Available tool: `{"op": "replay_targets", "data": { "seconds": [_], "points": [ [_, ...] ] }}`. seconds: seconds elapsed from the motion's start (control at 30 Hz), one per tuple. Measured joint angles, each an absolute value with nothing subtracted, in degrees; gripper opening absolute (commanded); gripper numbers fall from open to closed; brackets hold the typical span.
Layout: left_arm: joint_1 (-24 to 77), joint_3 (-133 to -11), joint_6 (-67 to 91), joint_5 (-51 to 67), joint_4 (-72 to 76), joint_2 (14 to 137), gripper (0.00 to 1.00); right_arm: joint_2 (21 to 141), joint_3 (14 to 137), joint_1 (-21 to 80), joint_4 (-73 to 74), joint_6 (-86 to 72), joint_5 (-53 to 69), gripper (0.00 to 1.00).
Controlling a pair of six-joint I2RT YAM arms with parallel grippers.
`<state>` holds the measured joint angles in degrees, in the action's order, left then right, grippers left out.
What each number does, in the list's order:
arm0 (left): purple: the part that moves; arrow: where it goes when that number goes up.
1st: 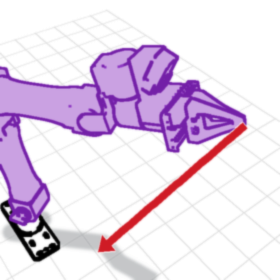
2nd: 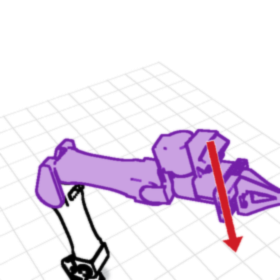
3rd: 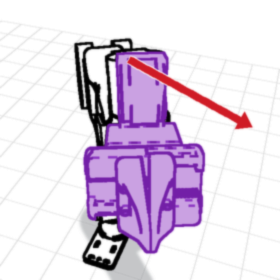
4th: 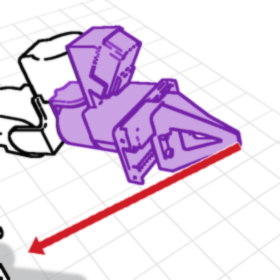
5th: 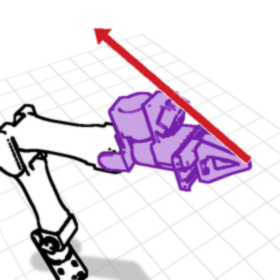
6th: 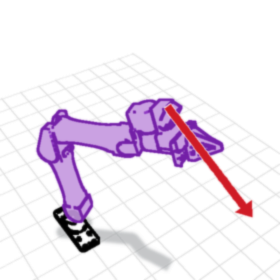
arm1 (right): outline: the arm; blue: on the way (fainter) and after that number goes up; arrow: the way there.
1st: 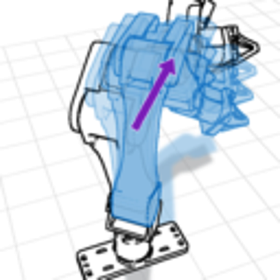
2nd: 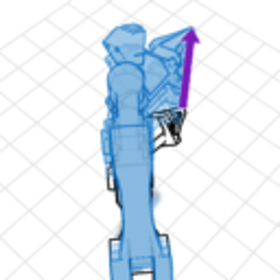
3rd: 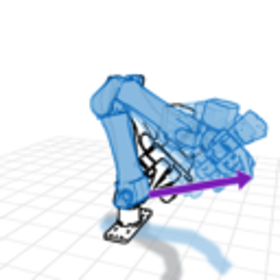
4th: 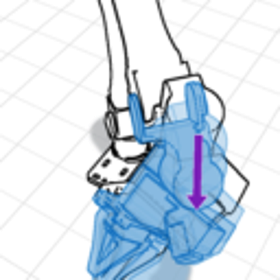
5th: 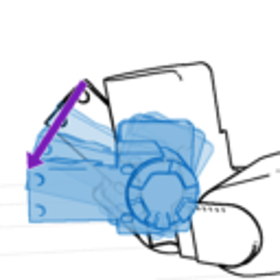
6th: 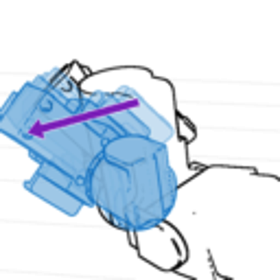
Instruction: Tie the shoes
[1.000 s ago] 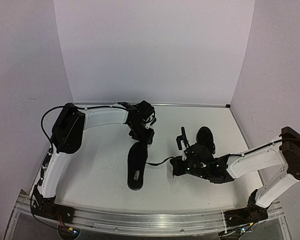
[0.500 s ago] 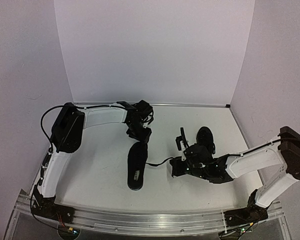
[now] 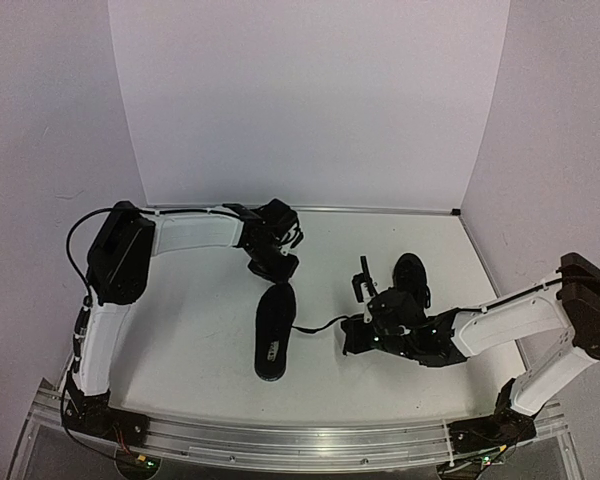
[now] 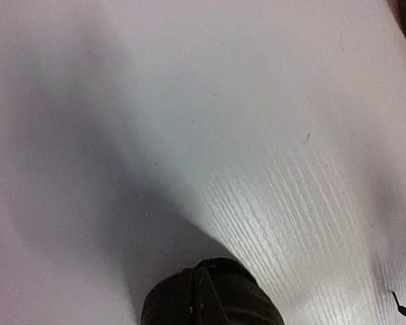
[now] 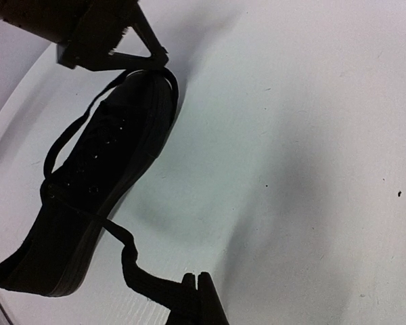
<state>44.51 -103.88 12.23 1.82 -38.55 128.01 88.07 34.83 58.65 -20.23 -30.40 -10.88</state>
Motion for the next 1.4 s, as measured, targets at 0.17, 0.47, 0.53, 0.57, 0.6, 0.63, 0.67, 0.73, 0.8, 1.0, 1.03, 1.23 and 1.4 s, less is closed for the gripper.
{"op": "replay_targets", "data": {
  "seconds": [0.17,0.47,0.53,0.57,0.6,0.63,0.67,0.73,0.8,1.0,1.03,1.23,1.4],
  "points": [
    [44.5,-90.7,16.2,0.0,-32.8,113.8,0.00,87.8,34.8,58.7,-19.2,-30.6,-10.9,0.00],
    [44.0,-74.6,26.8,-5.9,-22.9,98.6,0.00,92.7,38.9,58.6,-18.9,-30.6,-7.5,0.00],
    [43.9,-70.0,29.1,-6.8,-22.1,99.0,0.00,95.7,41.3,58.6,-19.1,-30.5,-6.1,0.00],
    [43.9,-68.1,30.1,-7.1,-22.1,99.3,0.00,97.1,42.5,58.6,-19.2,-30.4,-5.3,0.00],
    [43.9,-66.1,30.8,-7.3,-22.1,99.9,0.00,98.7,43.8,58.6,-19.2,-30.4,-4.6,0.00],
    [43.9,-64.7,31.4,-7.3,-22.0,100.4,0.00,100.2,45.0,58.6,-19.2,-30.5,-3.7,0.00],
    [43.9,-63.6,31.6,-7.3,-21.8,100.9,0.00,101.2,45.9,58.6,-19.2,-30.5,-3.0,0.00],
    [44.1,-61.7,31.8,-7.1,-20.9,101.3,0.00,103.0,47.6,58.6,-19.2,-30.7,-1.3,0.00],
    [44.5,-60.1,31.8,-6.4,-19.3,101.3,0.00,104.4,48.8,58.6,-19.2,-31.1,0.4,0.00],
    [48.6,-58.7,31.4,-3.4,-14.9,102.9,0.00,106.8,50.2,58.6,-19.1,-31.8,4.5,0.00],
    [49.6,-58.9,31.4,-3.8,-14.3,103.6,0.00,106.9,50.2,58.6,-19.0,-31.8,5.1,0.00],
    [51.3,-59.9,31.9,-5.7,-13.9,105.0,0.00,106.8,49.6,58.6,-19.0,-32.4,7.2,0.00],
    [52.0,-59.0,34.8,-7.1,-12.0,104.8,0.00,104.5,46.1,58.3,-17.7,-33.3,7.1,0.00]
  ]
}}
